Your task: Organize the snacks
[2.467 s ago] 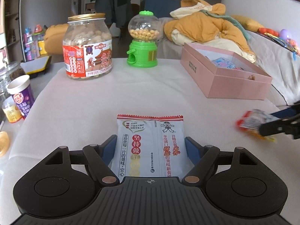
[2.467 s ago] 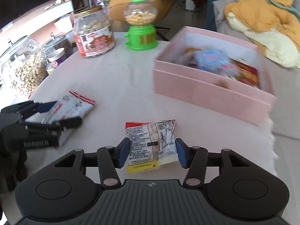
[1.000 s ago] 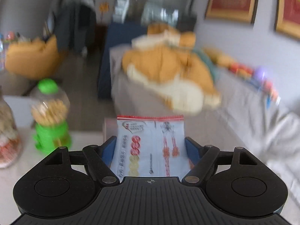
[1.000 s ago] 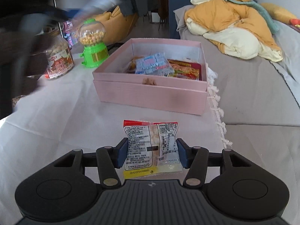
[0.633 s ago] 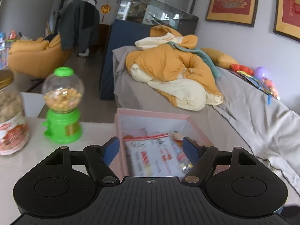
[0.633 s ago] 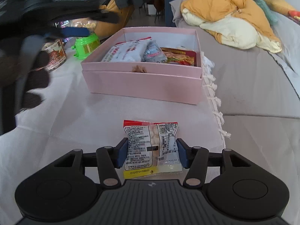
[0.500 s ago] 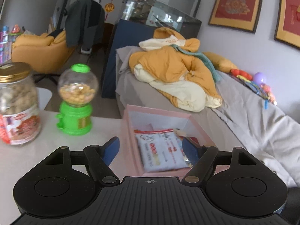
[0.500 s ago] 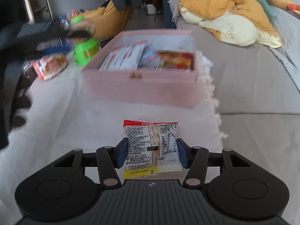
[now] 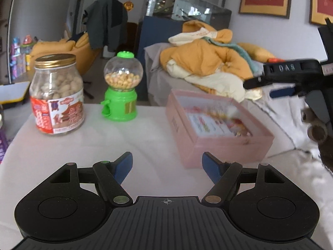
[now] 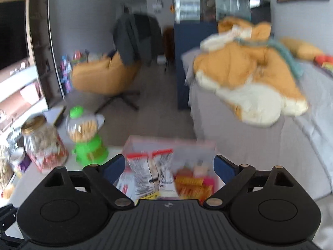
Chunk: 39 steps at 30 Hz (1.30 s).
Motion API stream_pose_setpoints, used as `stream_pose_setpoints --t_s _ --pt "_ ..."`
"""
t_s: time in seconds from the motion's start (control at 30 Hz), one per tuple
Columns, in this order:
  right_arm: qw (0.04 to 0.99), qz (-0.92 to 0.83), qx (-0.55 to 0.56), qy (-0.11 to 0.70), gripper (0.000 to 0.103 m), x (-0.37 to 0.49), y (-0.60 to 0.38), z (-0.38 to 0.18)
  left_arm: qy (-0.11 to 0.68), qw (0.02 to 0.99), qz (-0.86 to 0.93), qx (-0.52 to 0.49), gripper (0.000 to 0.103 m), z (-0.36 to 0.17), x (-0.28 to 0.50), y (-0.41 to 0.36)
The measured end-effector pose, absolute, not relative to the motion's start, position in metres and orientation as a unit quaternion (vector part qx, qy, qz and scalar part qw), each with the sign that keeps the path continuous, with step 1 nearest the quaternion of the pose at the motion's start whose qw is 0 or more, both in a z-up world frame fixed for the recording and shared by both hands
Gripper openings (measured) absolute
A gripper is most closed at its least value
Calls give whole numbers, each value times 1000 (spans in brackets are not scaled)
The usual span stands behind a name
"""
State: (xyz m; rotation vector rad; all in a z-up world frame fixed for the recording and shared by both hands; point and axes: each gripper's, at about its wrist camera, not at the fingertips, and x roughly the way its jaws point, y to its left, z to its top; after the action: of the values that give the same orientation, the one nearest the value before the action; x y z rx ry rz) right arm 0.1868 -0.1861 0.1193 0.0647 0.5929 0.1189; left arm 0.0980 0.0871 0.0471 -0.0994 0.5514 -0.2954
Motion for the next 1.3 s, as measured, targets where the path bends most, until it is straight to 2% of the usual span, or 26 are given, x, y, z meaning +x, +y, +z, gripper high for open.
stream_pose_setpoints --t_s 0.2,0.37,0.6,0.7,0.73,0.87,1.3 --pt "936 66 65 339 93 141 -193 71 280 949 -137 -37 79 44 84 71" --pt "930 60 33 362 93 83 -189 34 277 949 -147 -9 79 42 57 54" --pt "926 47 4 374 93 41 -171 2 303 945 -119 6 79 10 29 37" --pt "923 25 -19 385 98 43 -161 -11 325 941 -91 29 80 -8 32 28" --pt "926 13 -17 377 103 42 -161 -14 317 944 -85 42 82 -10 30 25" --pt "927 10 22 373 103 41 -173 -19 320 944 -76 31 83 -10 33 26" --pt "945 8 12 328 103 28 -173 -26 320 945 -61 31 83 -10 33 22"
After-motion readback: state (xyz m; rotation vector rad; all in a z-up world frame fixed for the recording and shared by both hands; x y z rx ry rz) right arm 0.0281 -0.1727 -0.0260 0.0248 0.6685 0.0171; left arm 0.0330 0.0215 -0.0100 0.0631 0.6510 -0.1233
